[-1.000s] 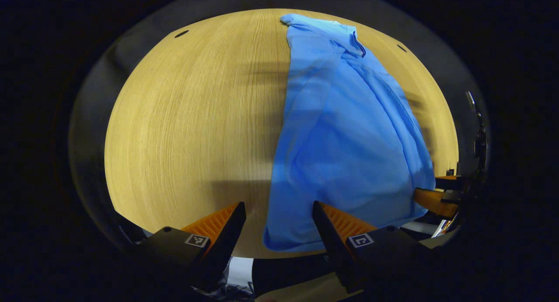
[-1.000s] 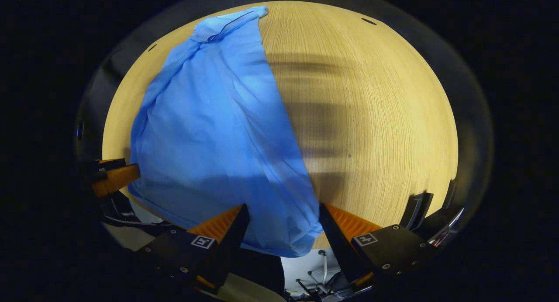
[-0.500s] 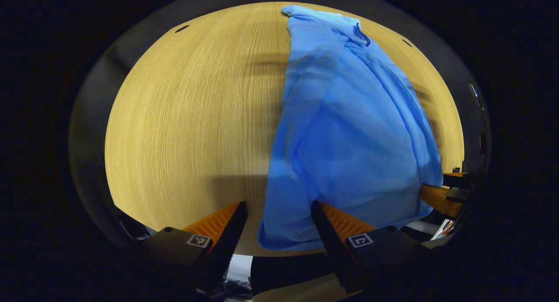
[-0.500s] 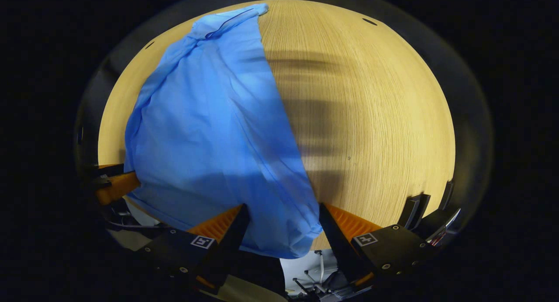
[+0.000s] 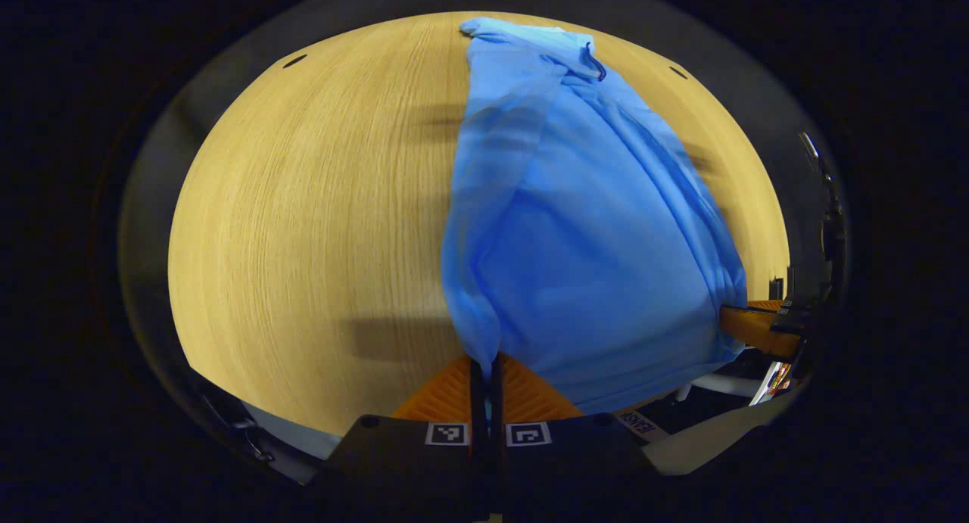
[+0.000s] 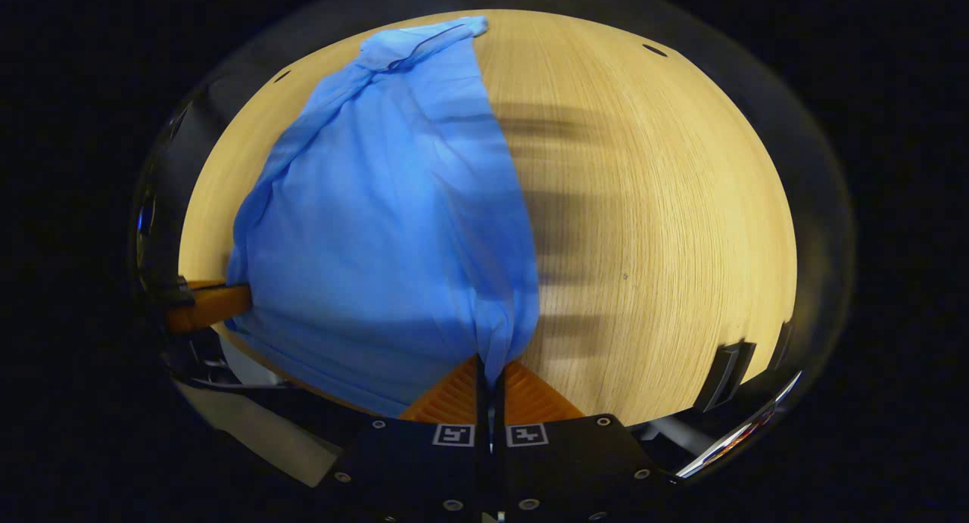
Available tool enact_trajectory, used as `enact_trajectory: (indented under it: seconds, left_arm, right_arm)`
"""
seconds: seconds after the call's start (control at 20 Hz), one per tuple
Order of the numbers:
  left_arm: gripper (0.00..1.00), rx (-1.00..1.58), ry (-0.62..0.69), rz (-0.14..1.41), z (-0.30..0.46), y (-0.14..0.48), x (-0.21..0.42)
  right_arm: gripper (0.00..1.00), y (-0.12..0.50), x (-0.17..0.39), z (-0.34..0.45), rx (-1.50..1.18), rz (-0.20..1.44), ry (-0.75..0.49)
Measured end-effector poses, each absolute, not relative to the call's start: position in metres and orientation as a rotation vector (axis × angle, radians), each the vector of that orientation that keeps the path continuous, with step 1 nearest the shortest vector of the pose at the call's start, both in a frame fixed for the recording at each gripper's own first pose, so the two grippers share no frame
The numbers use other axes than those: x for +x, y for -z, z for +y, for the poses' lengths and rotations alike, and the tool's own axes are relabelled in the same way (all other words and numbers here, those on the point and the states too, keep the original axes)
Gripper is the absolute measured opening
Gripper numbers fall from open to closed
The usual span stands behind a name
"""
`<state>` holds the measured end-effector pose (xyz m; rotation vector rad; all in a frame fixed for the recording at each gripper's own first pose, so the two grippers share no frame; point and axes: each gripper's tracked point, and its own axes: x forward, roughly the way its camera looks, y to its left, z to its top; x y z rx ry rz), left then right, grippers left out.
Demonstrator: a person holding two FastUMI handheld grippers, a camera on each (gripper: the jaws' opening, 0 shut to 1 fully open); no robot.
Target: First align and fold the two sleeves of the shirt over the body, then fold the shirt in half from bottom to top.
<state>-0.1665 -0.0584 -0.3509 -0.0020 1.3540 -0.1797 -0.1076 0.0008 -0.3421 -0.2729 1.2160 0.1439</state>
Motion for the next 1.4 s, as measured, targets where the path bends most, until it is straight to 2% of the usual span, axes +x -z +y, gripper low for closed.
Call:
enact_trajectory:
  seconds: [0.3,0.8,1.4]
  left_arm:
    - [0.04,-0.023,0.157,1.269,-0.048,0.325,-0.133]
    - [0.04,0.009,0.147,0.999,-0.034,0.257,0.027]
    - [0.04,-0.036,0.137,0.868,-0.024,0.206,0.183]
  right_arm:
    - [0.01,0.306,-0.068,0.020,-0.222,1.125,-0.176]
    - [0.01,0.216,0.060,0.050,-0.264,0.858,-0.195]
    - [0.01,0.146,0.190,0.083,-0.264,0.705,-0.161]
